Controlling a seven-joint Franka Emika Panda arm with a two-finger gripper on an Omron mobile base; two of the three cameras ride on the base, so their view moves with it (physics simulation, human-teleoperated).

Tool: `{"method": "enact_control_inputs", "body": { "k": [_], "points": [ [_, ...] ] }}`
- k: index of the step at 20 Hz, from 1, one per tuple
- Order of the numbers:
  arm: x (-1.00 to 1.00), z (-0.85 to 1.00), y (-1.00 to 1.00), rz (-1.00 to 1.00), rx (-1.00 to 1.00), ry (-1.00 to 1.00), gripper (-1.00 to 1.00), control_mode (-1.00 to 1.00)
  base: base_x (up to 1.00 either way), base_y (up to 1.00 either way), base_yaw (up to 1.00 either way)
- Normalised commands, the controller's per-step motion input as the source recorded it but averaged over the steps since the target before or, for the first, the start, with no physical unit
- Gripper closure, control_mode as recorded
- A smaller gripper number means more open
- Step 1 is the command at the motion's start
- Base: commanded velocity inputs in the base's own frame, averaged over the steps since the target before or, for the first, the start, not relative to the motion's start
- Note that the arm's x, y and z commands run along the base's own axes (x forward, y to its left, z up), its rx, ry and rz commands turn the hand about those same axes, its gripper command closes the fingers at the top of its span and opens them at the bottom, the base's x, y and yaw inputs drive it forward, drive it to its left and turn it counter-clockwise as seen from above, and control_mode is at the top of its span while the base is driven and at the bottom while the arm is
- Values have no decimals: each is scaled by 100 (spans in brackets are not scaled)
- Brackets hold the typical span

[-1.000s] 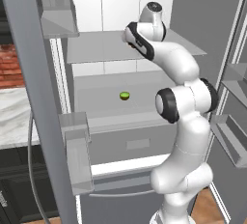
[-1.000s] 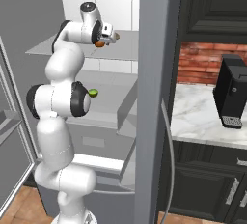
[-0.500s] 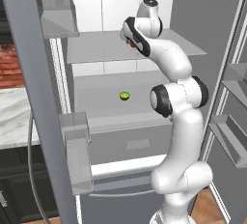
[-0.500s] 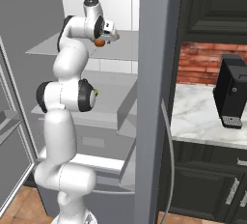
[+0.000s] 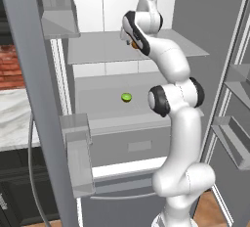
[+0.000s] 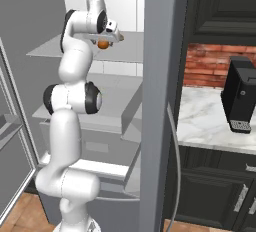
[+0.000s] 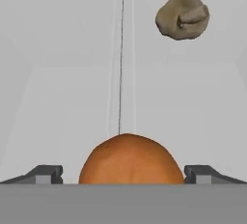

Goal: Pick up the kiwi and tangerine from the fridge and place one fruit on each plate on the dining counter.

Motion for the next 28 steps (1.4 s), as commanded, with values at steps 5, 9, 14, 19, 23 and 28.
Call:
{"method": "enact_control_inputs", "body": {
  "k": [5, 9, 14, 19, 23, 28],
  "points": [
    [0, -29, 1, 0, 0, 0, -100, -100, 0, 0, 0],
    [0, -34, 0, 0, 0, 0, -100, -100, 0, 0, 0],
    [0, -5, 0, 0, 0, 0, -100, -100, 0, 0, 0],
    [-1, 0, 0, 0, 0, 0, 100, -100, 0, 0, 0],
    [-1, 0, 0, 0, 0, 0, 100, -100, 0, 0, 0],
    [-42, -9, 0, 0, 0, 0, 100, -100, 0, 0, 0]
  ]
}}
